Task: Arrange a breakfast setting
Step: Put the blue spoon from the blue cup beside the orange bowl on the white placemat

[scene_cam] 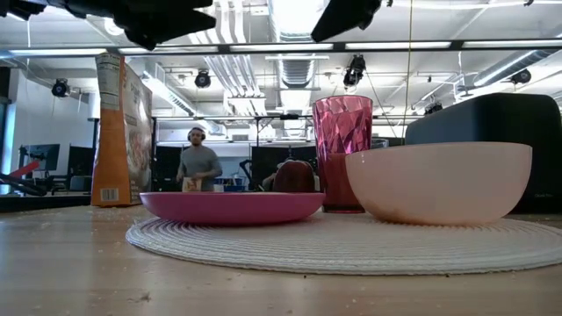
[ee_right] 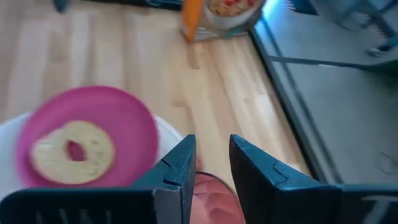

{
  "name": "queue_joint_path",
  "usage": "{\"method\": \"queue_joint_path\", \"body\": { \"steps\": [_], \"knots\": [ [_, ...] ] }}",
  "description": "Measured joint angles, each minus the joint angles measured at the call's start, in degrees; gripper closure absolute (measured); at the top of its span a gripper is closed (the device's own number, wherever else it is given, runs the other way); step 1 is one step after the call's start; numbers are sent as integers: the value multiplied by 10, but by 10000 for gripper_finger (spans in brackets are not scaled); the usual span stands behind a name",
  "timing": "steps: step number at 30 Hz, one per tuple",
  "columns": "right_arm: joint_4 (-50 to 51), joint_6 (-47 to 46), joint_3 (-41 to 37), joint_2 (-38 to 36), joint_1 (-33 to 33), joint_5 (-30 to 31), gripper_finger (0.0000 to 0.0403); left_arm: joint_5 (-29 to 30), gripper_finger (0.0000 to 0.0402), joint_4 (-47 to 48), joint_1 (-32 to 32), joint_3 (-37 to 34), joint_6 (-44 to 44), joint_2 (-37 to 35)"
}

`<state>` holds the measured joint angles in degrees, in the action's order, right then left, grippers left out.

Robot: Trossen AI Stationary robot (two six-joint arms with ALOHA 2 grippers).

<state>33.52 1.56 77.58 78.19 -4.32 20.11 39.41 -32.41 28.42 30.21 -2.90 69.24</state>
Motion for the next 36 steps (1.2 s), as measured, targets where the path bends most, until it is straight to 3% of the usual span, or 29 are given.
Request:
{"method": "queue_joint_path", "body": {
  "steps": [9,15,17,19,26,30,36],
  "knots": [
    [0,63,0,15,1,72,299,0,151,-41,-2,-64,20,-31],
    [64,-9,0,5,12,304,294,0,151,-67,-2,-82,18,-34],
    [104,-41,0,-10,36,332,296,0,151,-68,-2,-82,18,-34],
    [141,-86,0,-23,76,300,298,0,151,-70,-2,-81,18,-32],
    [176,-145,0,-35,263,33,287,-30,151,-71,-2,-69,18,-18],
    [177,-144,0,-22,337,-22,258,-44,151,-75,-2,-63,20,-7],
    [172,-142,0,-12,378,-78,210,-45,151,-77,-3,-58,24,-2]
  ]
}}
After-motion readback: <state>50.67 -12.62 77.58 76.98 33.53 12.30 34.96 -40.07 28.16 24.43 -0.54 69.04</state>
